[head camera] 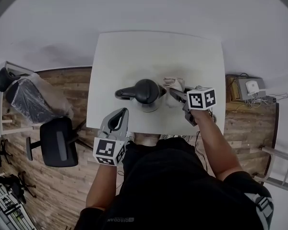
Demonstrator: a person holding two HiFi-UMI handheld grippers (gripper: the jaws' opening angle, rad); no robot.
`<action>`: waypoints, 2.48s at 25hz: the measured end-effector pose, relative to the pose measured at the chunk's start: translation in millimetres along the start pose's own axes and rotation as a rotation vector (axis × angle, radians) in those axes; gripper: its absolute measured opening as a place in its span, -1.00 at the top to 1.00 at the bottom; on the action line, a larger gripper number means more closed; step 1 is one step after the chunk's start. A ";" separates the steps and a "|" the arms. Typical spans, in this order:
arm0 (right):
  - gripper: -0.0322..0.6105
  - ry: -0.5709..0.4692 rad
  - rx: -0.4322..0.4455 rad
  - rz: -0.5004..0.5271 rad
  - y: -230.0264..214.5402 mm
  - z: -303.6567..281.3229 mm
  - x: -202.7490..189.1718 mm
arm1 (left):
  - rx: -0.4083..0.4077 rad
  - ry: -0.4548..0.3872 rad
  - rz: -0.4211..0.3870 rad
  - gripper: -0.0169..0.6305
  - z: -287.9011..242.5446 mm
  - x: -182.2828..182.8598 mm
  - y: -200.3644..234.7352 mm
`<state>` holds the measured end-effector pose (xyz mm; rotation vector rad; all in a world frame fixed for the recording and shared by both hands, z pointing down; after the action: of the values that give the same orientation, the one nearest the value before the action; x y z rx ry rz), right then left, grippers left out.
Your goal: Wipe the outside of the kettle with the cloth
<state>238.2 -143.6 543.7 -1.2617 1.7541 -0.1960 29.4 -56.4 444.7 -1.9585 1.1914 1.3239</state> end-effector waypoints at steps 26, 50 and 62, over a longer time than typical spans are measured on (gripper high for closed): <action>0.61 0.010 0.030 -0.292 -59.0 -43.4 -60.3 | 0.190 0.043 0.011 0.93 2.1 1.0 -1.0; 0.61 -0.183 0.180 0.023 28.9 47.9 28.1 | 0.078 0.029 -0.050 0.93 -4.7 13.8 13.6; 0.61 -0.117 0.103 0.333 73.1 41.4 75.3 | -0.015 -0.051 -0.107 0.93 -6.5 39.7 34.7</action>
<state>218.3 -155.9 433.3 -0.8745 1.7986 -0.0187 8.5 -94.2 413.7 -1.9582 1.0406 1.3231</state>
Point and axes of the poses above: the fingertips, and each gripper's own axes: z backward along the fingers, y to its left, x out of its top, the point moved 2 cm from there along z, backward along the fingers, and after that the axes turned 3 degrees about x, right-handed, at the moved point
